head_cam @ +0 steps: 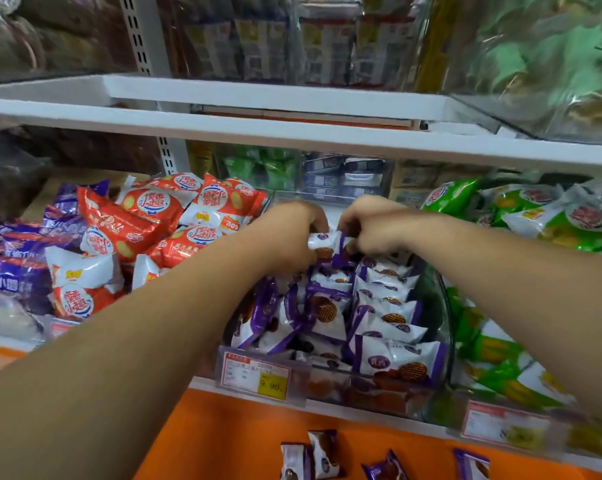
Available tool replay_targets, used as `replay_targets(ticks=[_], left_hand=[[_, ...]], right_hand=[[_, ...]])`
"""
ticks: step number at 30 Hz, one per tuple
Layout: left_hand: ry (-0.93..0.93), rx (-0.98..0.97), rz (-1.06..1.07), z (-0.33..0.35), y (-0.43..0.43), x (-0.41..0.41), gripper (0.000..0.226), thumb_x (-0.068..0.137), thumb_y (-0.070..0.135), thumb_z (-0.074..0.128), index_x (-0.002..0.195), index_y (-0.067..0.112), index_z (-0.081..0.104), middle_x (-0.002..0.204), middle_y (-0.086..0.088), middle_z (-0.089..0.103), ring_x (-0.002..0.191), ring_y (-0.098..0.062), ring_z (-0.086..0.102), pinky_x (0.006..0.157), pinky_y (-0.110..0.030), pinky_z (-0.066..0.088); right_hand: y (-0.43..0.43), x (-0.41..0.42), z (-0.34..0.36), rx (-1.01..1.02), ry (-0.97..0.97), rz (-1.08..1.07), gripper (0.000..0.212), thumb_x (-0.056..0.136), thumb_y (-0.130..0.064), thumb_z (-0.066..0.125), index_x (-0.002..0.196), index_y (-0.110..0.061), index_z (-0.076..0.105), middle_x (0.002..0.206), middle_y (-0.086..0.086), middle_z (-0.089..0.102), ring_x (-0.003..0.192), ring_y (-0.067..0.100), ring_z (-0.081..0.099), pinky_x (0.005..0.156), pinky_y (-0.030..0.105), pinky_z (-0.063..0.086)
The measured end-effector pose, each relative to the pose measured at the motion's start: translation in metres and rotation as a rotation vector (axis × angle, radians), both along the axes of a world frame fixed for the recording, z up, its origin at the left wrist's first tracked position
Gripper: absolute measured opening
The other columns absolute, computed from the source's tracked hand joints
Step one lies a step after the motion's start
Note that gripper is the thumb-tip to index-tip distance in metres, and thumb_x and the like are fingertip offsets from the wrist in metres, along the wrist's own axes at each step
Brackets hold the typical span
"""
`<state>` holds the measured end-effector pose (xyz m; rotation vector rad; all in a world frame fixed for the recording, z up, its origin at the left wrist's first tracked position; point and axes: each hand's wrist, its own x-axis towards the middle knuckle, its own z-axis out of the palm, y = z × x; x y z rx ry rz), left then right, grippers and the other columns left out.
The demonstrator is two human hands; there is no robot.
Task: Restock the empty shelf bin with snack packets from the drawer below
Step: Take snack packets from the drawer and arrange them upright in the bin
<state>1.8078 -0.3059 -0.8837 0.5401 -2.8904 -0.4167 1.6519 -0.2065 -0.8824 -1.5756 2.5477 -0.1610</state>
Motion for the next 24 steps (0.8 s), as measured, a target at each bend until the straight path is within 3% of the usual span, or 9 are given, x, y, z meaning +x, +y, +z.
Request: replay_targets(ticks=[4,6,8,11,13,16,19,24], left_hand=[[-0.065,0.003,-0.102,-0.003,0.0,-0.024,0.049,0.085,0.026,0.08,0.132,0.028,0.064,0.133,0.003,0.062,0.114,-0.018,0.06,0.085,-0.022,0.042],[-0.084,0.002,-0.099,-0.007,-0.001,-0.033,0.048,0.083,0.026,0.082,0.128,0.028,0.066,0.131,0.003,0.063,0.113,-0.018,0.06,0.086,-0.022,0.044],[-0.09,-0.011,-0.083,-0.011,-0.003,-0.04,0.045,0.081,0.027,0.084,0.122,0.027,0.066,0.123,0.005,0.065,0.104,-0.016,0.06,0.08,-0.022,0.043],[-0.103,0.005,-0.067,-0.013,-0.007,-0.042,0.041,0.076,0.029,0.088,0.114,0.026,0.07,0.113,0.006,0.066,0.097,-0.014,0.06,0.078,-0.024,0.046],[-0.113,0.004,-0.054,-0.013,-0.009,-0.042,0.041,0.075,0.031,0.089,0.113,0.029,0.072,0.11,0.008,0.065,0.097,-0.014,0.061,0.081,-0.025,0.051],[-0.097,-0.006,-0.041,-0.016,-0.008,-0.042,0.043,0.073,0.032,0.09,0.112,0.031,0.074,0.111,0.008,0.064,0.094,-0.013,0.059,0.082,-0.025,0.052],[-0.063,0.024,-0.045,-0.021,-0.007,-0.041,0.042,0.074,0.026,0.091,0.113,0.026,0.076,0.114,0.007,0.07,0.09,-0.01,0.058,0.079,-0.021,0.047],[-0.039,0.049,-0.025,-0.02,-0.009,-0.034,0.04,0.075,0.026,0.09,0.113,0.024,0.077,0.114,0.007,0.072,0.09,-0.009,0.06,0.081,-0.023,0.051]], right_hand=[[0.005,-0.009,0.004,0.078,-0.037,0.032,0.026,0.082,0.001,0.065,0.096,-0.019,0.074,0.08,0.006,0.07,0.078,0.029,0.069,0.062,0.038,0.055],[0.009,-0.01,0.006,0.055,-0.058,0.028,0.036,0.08,0.007,0.056,0.097,-0.018,0.074,0.078,0.006,0.068,0.072,0.028,0.065,0.054,0.034,0.051],[0.012,-0.012,0.005,-0.007,-0.075,0.013,0.038,0.079,0.009,0.056,0.097,-0.018,0.074,0.081,0.003,0.069,0.076,0.023,0.066,0.056,0.032,0.052],[0.017,-0.011,0.008,-0.024,-0.065,0.002,0.037,0.08,0.003,0.058,0.102,-0.021,0.076,0.087,-0.005,0.069,0.082,0.015,0.065,0.065,0.025,0.053],[0.019,-0.011,0.011,0.017,-0.045,-0.024,0.03,0.079,-0.004,0.062,0.1,-0.019,0.076,0.088,-0.003,0.07,0.081,0.018,0.065,0.069,0.029,0.057],[0.023,-0.01,0.016,0.083,-0.055,-0.046,0.022,0.074,-0.011,0.072,0.094,-0.019,0.075,0.087,0.005,0.072,0.075,0.023,0.066,0.065,0.033,0.056],[0.025,-0.006,0.013,0.175,0.068,-0.023,0.02,0.07,-0.024,0.085,0.088,-0.02,0.075,0.084,0.001,0.072,0.078,0.022,0.067,0.069,0.033,0.058],[0.027,-0.005,0.005,0.183,0.193,0.043,0.016,0.08,-0.031,0.082,0.083,-0.021,0.07,0.084,-0.002,0.069,0.081,0.022,0.065,0.071,0.029,0.055]])
